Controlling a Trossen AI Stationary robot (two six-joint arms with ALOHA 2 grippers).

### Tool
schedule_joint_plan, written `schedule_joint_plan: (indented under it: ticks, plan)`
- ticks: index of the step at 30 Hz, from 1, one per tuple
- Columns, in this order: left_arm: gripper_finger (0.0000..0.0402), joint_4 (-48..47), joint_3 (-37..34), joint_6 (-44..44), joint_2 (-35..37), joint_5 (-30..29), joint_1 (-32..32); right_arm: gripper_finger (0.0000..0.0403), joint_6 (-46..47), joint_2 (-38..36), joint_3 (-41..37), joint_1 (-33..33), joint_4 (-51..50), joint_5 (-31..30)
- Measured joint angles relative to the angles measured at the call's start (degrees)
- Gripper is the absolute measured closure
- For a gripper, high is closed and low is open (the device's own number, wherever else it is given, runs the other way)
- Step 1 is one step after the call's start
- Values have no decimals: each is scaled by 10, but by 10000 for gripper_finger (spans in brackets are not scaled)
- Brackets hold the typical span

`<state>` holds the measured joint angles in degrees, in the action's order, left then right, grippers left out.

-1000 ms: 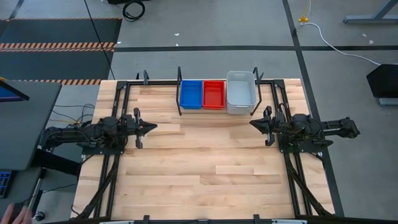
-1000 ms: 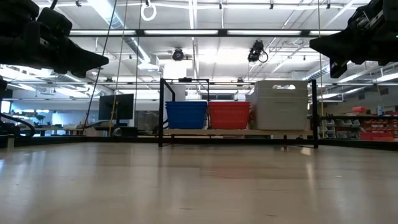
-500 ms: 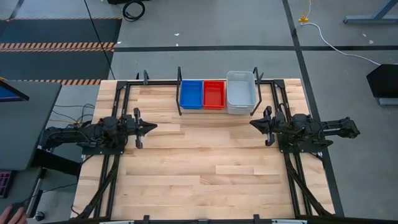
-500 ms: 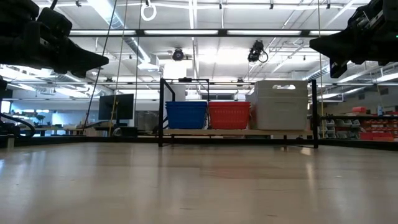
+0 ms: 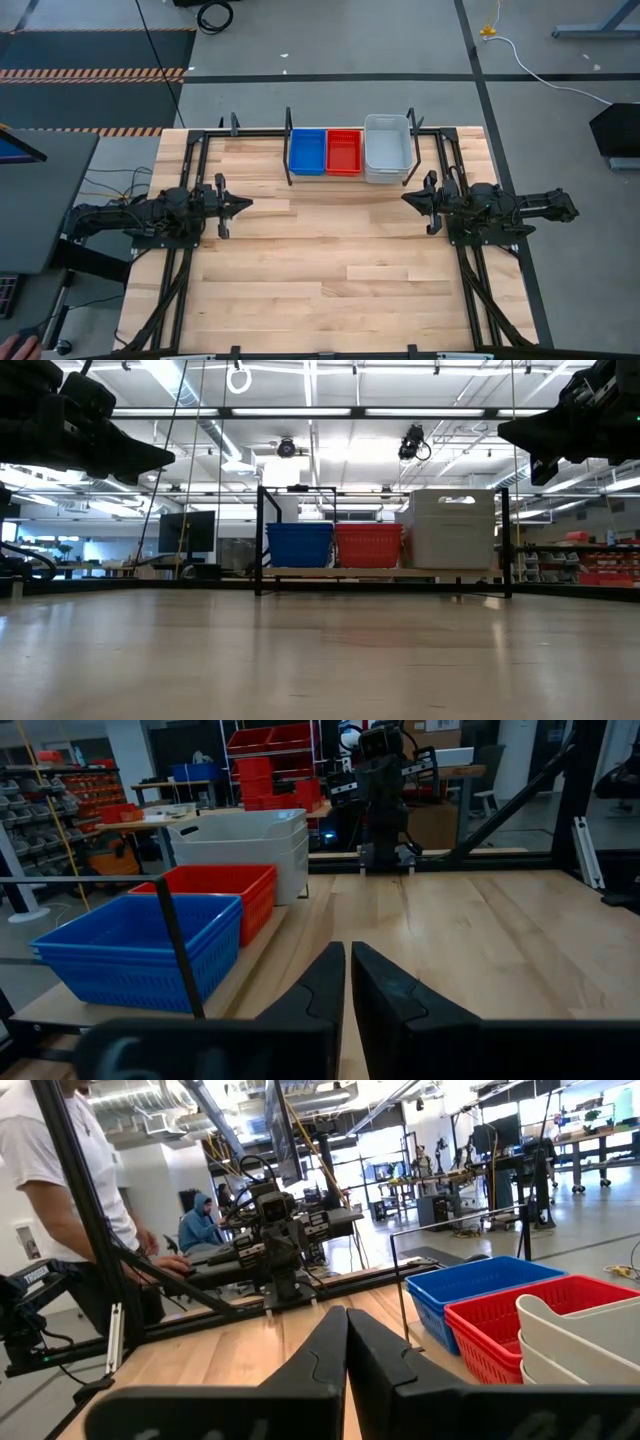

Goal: Stack baskets on shelf by color
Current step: Return to Home Position

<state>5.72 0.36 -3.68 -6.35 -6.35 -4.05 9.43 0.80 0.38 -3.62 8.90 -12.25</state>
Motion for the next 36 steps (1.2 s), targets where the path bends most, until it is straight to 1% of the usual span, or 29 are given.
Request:
schedule_joint_plan:
  ticks: [8,17,28,36]
  plan:
    - [383,0,0,0,0,0,0,390,0,0,0,0,0,0]
    - [370,0,0,0,0,0,0,390,0,0,0,0,0,0]
    - [383,0,0,0,0,0,0,390,0,0,0,0,0,0]
    - [373,0,0,0,0,0,0,390,0,0,0,0,0,0]
